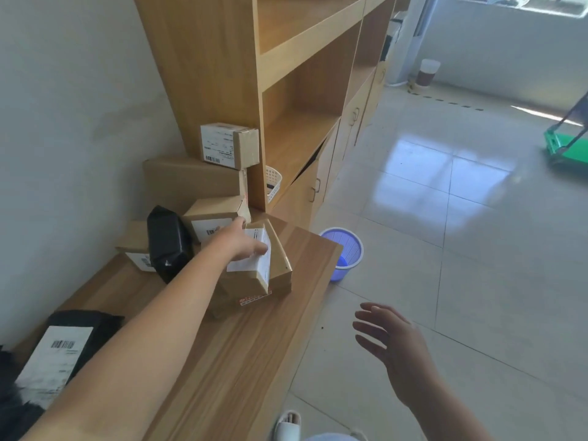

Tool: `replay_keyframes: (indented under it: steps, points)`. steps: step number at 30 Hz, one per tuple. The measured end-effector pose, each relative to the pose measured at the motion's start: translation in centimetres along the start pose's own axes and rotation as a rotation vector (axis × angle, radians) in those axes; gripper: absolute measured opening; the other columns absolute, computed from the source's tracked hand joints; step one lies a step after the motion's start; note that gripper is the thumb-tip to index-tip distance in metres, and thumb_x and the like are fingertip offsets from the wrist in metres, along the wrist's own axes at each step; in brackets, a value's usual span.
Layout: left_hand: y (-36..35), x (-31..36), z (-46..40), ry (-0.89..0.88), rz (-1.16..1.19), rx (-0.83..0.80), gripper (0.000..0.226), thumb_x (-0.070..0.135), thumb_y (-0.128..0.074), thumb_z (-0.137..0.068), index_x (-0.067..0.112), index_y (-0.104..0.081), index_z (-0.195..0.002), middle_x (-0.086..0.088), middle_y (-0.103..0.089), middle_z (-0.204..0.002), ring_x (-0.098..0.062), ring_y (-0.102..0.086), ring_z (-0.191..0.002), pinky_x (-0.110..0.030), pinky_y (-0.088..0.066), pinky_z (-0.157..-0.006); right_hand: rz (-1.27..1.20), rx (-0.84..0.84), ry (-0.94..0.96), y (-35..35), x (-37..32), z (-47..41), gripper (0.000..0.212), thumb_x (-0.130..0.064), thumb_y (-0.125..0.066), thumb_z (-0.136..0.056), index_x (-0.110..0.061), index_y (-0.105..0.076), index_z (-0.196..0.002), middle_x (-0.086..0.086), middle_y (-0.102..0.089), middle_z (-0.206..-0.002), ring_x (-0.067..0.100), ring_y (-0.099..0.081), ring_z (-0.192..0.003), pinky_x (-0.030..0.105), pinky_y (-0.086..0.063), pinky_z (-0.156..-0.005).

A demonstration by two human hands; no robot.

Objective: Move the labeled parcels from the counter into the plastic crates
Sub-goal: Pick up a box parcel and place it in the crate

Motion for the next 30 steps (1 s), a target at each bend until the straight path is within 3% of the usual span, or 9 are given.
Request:
replay_keyframes:
  steps: [4, 7, 10, 13, 15, 19, 22, 25, 30]
  points:
    - [1.2, -0.5, 3.8, -0.027, 0.541, 0.016, 0.08, 0.036, -0.078, -0.088, 0.038, -0.032, -0.154, -0.001, -0.054, -0.136, -0.03, -0.058, -0.119, -0.054, -0.059, -0.089, 0.114, -0.167, 0.051, -3.0, -2.3, -1.6, 0.019, -0.013, -0.067, -0.097, -0.012, -0.072, -0.115, 0.015, -0.075, -0.111, 0.023, -0.073, -0.096, 0.04, -0.058, -0.087]
    - [0.2, -0.5, 8.3, -0.092, 0.978, 0.103, 0.068, 0.045, -0.082, -0.081, 0.047, -0.046, -0.138, 0.001, -0.064, -0.125, -0.027, -0.064, -0.113, -0.041, -0.062, -0.071, 0.236, -0.34, 0.132, -5.4, -3.8, -2.5, 0.067, -0.032, -0.087, -0.075, -0.029, -0.058, -0.136, 0.003, -0.065, -0.13, 0.019, -0.068, -0.116, 0.043, -0.056, -0.099]
    - [-3.0, 1.0, 11.7, -0.113, 1.267, 0.267, 0.066, 0.047, -0.083, -0.071, 0.05, -0.053, -0.13, 0.003, -0.071, -0.123, -0.024, -0.067, -0.118, -0.045, -0.063, -0.081, 0.316, -0.503, 0.253, -7.2, -5.4, -3.4, 0.096, -0.044, -0.088, -0.06, -0.042, -0.044, -0.145, -0.014, -0.054, -0.136, 0.01, -0.059, -0.125, 0.035, -0.056, -0.097]
    - [-6.1, 3.2, 13.6, -0.053, 1.458, 0.455, 0.078, 0.042, -0.088, -0.071, 0.048, -0.048, -0.138, 0.005, -0.073, -0.124, -0.018, -0.068, -0.118, -0.045, -0.064, -0.085, 0.395, -0.635, 0.405, -8.4, -6.8, -4.8, 0.091, -0.05, -0.091, -0.056, -0.066, -0.04, -0.129, -0.037, -0.053, -0.127, -0.01, -0.052, -0.119, 0.018, -0.056, -0.079]
    - [-7.3, 4.6, 14.3, -0.016, 1.513, 0.578, 0.087, 0.042, -0.085, -0.071, 0.044, -0.042, -0.147, 0.002, -0.071, -0.128, -0.021, -0.068, -0.119, -0.044, -0.065, -0.083, 0.445, -0.696, 0.471, -8.8, -7.5, -5.7, 0.085, -0.06, -0.091, -0.052, -0.077, -0.037, -0.116, -0.047, -0.05, -0.119, -0.016, -0.05, -0.116, 0.022, -0.057, -0.084]
    - [-9.1, 7.0, 15.6, 0.018, 1.524, 0.719, 0.091, 0.041, -0.088, -0.074, 0.041, -0.038, -0.15, 0.0, -0.068, -0.134, -0.02, -0.068, -0.119, -0.051, -0.062, -0.093, 0.485, -0.839, 0.507, -7.6, -7.9, -7.7, 0.105, -0.046, -0.097, -0.062, -0.059, -0.031, -0.143, -0.034, -0.046, -0.139, -0.008, -0.045, -0.128, 0.038, -0.051, -0.105]
    - [-10.8, 8.7, 16.7, 0.004, 1.551, 0.797, 0.085, 0.034, -0.087, -0.075, 0.04, -0.041, -0.146, -0.001, -0.071, -0.13, -0.021, -0.069, -0.12, -0.055, -0.059, -0.097, 0.485, -0.94, 0.539, -5.7, -8.2, -8.9, 0.104, -0.039, -0.096, -0.065, -0.055, -0.032, -0.145, -0.045, -0.048, -0.129, -0.016, -0.047, -0.122, 0.031, -0.05, -0.098]
    - [-13.0, 10.5, 17.7, -0.036, 1.482, 0.862, 0.077, 0.032, -0.082, -0.079, 0.038, -0.044, -0.145, 0.003, -0.07, -0.132, -0.02, -0.066, -0.125, -0.056, -0.054, -0.103, 0.459, -1.027, 0.497, -3.4, -9.3, -10.2, 0.098, -0.037, -0.095, -0.06, -0.056, -0.04, -0.139, -0.042, -0.054, -0.124, -0.015, -0.053, -0.117, 0.02, -0.053, -0.086]
    - [-15.2, 10.4, 21.9, -0.002, 1.203, 0.978, 0.07, 0.065, -0.085, -0.063, 0.056, -0.058, -0.126, 0.026, -0.068, -0.128, 0.002, -0.062, -0.123, -0.029, -0.047, -0.098, 0.466, -1.234, 0.34, 0.6, -12.0, -12.8, 0.087, -0.041, -0.09, -0.054, -0.053, -0.055, -0.132, -0.02, -0.069, -0.125, 0.003, -0.067, -0.114, 0.027, -0.058, -0.081]
Point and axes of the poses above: each hand's wrist, its own z-axis away from the middle knuckle, its own y-axis out of the back of the hand, x = y × z, the point moved 1 cm from there along -z, towards the middle knuckle
